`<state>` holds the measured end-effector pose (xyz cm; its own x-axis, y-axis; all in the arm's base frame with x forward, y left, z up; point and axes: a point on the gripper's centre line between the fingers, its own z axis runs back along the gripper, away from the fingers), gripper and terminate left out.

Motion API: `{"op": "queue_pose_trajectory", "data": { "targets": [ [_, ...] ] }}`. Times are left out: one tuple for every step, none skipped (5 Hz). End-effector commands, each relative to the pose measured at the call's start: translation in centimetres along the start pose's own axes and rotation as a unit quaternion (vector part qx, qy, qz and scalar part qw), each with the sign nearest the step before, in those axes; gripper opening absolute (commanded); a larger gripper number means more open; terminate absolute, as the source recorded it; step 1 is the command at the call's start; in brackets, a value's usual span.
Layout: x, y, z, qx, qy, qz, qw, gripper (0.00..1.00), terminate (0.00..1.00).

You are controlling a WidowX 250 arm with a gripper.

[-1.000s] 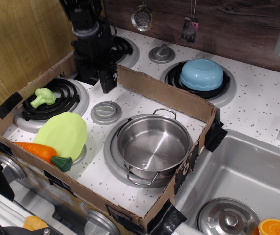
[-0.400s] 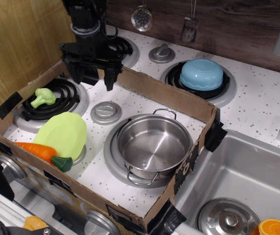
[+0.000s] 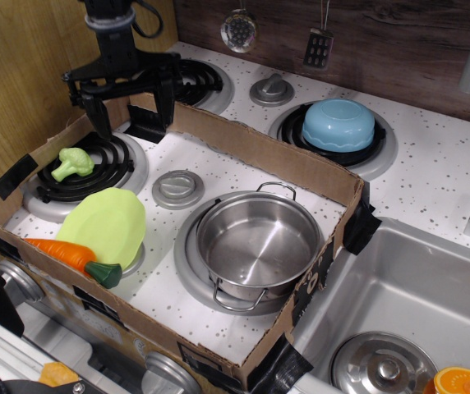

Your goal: Take carrot off plate

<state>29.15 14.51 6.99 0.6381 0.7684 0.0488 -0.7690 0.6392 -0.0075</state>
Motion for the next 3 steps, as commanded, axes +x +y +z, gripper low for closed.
{"op": "queue_pose_trajectory", "data": {
  "targets": [
    [-1.9, 1.1, 3.5, 0.002, -0.001, 0.232, 0.9727, 1.00, 0.00],
    [-3.4, 2.1, 3.1, -0.005, -0.040, 0.352, 0.9352, 1.00, 0.00],
    [-4.9, 3.3, 2.1, -0.029, -0.076, 0.392, 0.9162, 1.00, 0.00]
  ]
}}
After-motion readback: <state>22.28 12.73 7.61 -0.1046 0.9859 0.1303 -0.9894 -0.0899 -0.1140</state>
